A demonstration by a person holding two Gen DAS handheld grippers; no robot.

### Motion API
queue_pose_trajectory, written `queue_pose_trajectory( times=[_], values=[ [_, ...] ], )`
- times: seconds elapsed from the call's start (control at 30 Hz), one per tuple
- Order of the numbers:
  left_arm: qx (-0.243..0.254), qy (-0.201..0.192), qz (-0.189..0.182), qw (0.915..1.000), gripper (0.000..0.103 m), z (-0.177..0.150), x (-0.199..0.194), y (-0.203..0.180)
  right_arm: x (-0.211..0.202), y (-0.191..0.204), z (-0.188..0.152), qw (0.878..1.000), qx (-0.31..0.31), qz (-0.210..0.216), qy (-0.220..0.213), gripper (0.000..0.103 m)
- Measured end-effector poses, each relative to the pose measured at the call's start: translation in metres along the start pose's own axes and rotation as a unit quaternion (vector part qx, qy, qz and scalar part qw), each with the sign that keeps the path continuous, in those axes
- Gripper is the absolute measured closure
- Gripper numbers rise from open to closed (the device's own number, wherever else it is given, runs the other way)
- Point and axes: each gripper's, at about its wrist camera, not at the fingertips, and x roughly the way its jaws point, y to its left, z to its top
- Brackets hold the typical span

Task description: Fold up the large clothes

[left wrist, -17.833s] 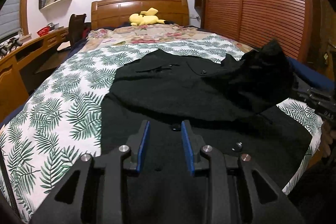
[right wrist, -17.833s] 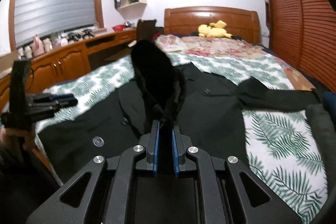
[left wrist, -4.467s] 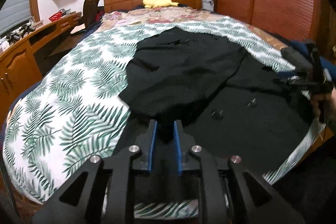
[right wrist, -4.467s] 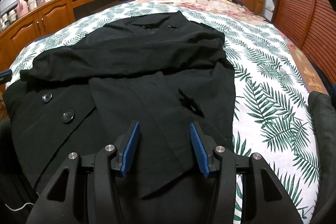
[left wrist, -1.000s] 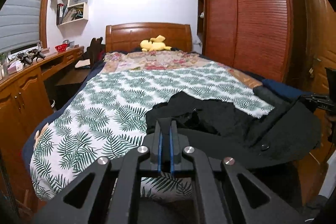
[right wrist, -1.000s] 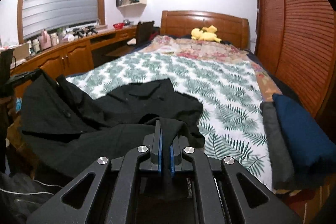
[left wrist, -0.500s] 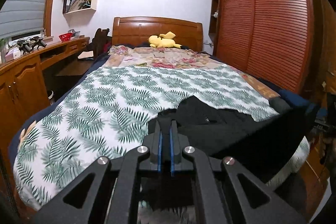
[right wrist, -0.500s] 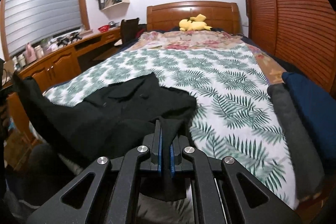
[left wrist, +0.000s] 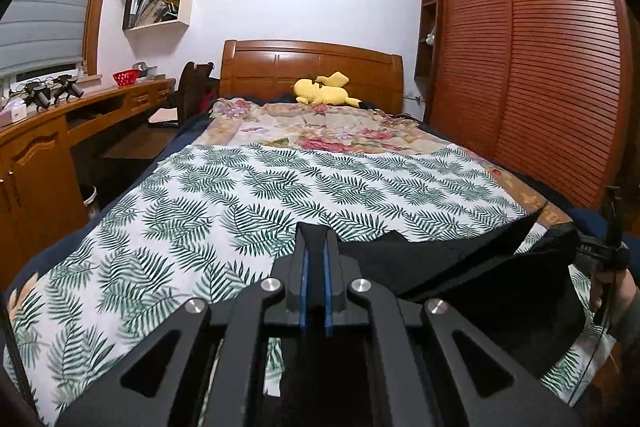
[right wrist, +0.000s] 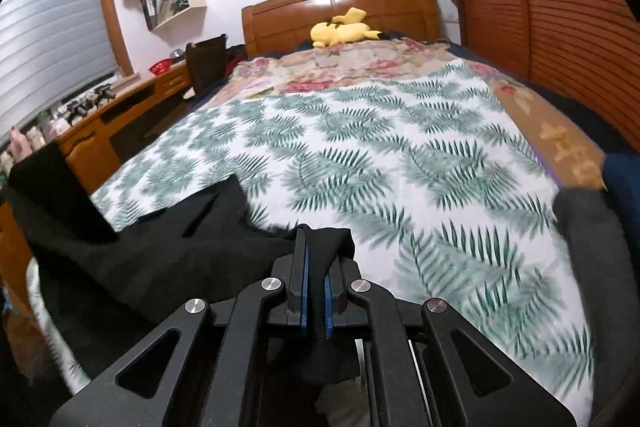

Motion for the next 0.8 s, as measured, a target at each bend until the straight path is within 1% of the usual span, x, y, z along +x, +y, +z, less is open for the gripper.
queue_pose_trajectory(
  times=[0.13,0.27,0.4,0.57,0.67,0.73,0.8],
  values=[
    [0.004,0.010,0.003,0.9999,0.101,-0.001,0.030,0.007,0.038,0.001,0.023,1.000,-0.009,-0.012,0.005,0.100],
    [0.001,0.023,-0.003,0.9997,0.101,-0.006,0.054,0.014,0.071,0.005,0.038,0.999,-0.027,-0.034,0.010,0.100],
    [0.001,0.040,0.001,0.9992,0.101,-0.010,0.077,0.018,0.100,0.004,0.047,0.998,-0.027,-0.054,0.014,0.100],
    [0.002,0.059,-0.006,0.9982,0.101,-0.015,0.093,0.020,0.128,0.003,0.048,0.997,-0.023,-0.070,0.030,0.100],
    [-0.004,0.071,-0.011,0.9974,0.098,-0.018,0.098,0.022,0.140,0.006,0.045,0.996,-0.027,-0.079,0.040,0.100],
    [-0.003,0.078,-0.012,0.9968,0.097,-0.020,0.099,0.021,0.143,0.010,0.043,0.994,-0.033,-0.091,0.044,0.100],
    [0.003,0.081,-0.009,0.9967,0.095,-0.021,0.098,0.020,0.143,0.014,0.042,0.993,-0.040,-0.101,0.044,0.097]
  ],
)
